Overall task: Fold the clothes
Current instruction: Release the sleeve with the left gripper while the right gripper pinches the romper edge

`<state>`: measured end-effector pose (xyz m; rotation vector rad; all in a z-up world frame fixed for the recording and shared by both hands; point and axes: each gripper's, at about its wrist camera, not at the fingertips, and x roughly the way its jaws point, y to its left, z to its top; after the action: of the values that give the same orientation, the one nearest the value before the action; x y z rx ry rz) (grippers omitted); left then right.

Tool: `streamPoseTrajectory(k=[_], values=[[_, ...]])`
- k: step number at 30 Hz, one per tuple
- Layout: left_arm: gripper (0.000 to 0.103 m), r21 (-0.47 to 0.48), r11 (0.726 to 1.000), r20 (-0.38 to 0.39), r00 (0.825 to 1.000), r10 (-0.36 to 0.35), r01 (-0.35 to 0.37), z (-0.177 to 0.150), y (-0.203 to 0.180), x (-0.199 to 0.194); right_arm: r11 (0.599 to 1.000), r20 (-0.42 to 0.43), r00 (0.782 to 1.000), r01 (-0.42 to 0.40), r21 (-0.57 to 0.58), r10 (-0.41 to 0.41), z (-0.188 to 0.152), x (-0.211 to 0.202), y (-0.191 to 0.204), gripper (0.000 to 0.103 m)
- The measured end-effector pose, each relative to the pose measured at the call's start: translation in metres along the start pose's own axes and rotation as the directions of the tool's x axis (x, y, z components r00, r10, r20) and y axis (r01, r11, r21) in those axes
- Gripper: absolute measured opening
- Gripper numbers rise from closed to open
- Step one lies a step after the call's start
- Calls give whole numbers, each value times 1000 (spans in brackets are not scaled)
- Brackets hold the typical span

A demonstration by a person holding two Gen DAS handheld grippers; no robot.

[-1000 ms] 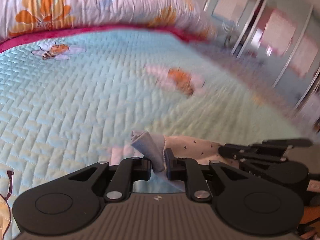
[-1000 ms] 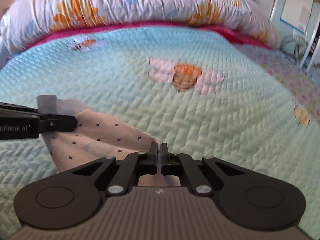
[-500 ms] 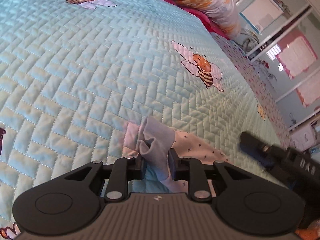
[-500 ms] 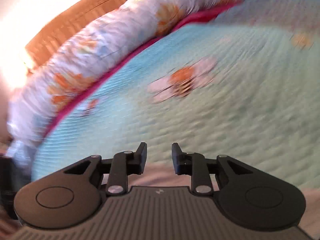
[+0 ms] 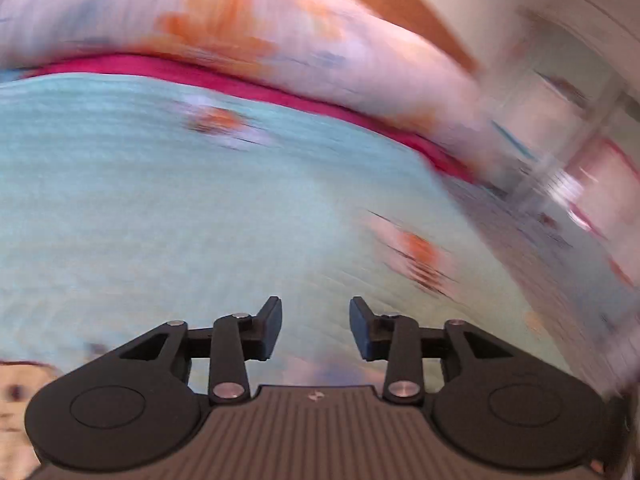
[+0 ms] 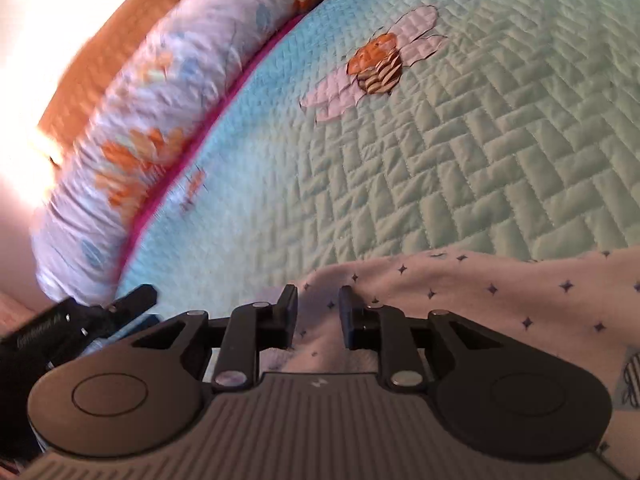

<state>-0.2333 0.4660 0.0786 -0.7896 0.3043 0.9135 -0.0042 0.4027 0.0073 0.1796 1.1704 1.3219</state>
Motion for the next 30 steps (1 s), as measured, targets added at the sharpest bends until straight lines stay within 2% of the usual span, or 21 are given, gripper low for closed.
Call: streamPoseTrajectory(k=[2, 4, 6, 8, 11, 13, 14, 15, 16, 18, 19, 21, 23, 26, 27, 28, 29, 30], values=[[43, 92, 994, -89, 995, -52, 60, -13, -21, 16, 1000, 91, 996, -7, 17, 6, -1, -28, -7, 28], [44, 144, 986, -180, 982, -53, 80, -28, -36, 31, 998, 146, 988, 50, 24, -53, -3, -58, -17, 28], [44, 184, 978, -260, 965, -47, 97, -41, -46, 45, 993, 159, 980, 118, 13, -118, -4, -80, -24, 29], [46, 180, 980, -297, 955, -31, 87, -46, -44, 51, 991, 156, 979, 123, 50, -129, -6, -91, -33, 29], [48, 140, 985, -321, 946, -47, 96, -45, -37, 52, 986, 150, 978, 130, 108, -145, -7, -106, -47, 29], [49, 124, 987, -329, 943, -53, 99, -44, -35, 54, 974, 130, 978, 140, 179, -165, -2, -96, -60, 28], [49, 128, 987, -331, 943, -49, 96, -43, -36, 54, 966, 91, 979, 160, 203, -182, 0, -85, -69, 21], [49, 134, 987, -331, 943, -42, 92, -43, -37, 54, 958, 58, 979, 180, 225, -197, 2, -75, -77, 5], [49, 144, 986, -330, 944, -35, 87, -44, -38, 53, 954, 74, 975, 185, 236, -208, 6, -74, -84, 0], [49, 155, 985, -323, 946, -26, 80, -45, -41, 54, 961, 128, 975, 148, 234, -182, 12, -86, -85, 3], [49, 164, 983, -319, 947, -22, 78, -46, -42, 56, 964, 155, 973, 130, 233, -169, 15, -92, -86, 10], [50, 187, 979, -317, 948, -15, 78, -46, -45, 59, 970, 204, 968, 100, 223, -146, 22, -104, -87, 13], [52, 204, 976, -317, 948, -12, 80, -47, -47, 60, 978, 182, 964, 173, 116, -192, 30, -113, -81, 27], [54, 209, 974, -317, 948, -18, 88, -48, -48, 60, 958, 110, 960, 269, -97, -259, 36, -109, -71, 32], [54, 201, 975, -318, 948, -23, 91, -47, -47, 61, 942, 88, 957, 289, -171, -277, 37, -106, -68, 33], [55, 190, 977, -319, 947, -30, 95, -47, -46, 61, 920, 68, 952, 305, -245, -297, 37, -103, -64, 40], [56, 179, 979, -321, 946, -38, 100, -46, -44, 61, 890, 54, 946, 319, -325, -320, 34, -100, -60, 48], [57, 168, 980, -322, 946, -45, 104, -46, -43, 62, 853, 42, 939, 330, -404, -343, 31, -97, -55, 50]])
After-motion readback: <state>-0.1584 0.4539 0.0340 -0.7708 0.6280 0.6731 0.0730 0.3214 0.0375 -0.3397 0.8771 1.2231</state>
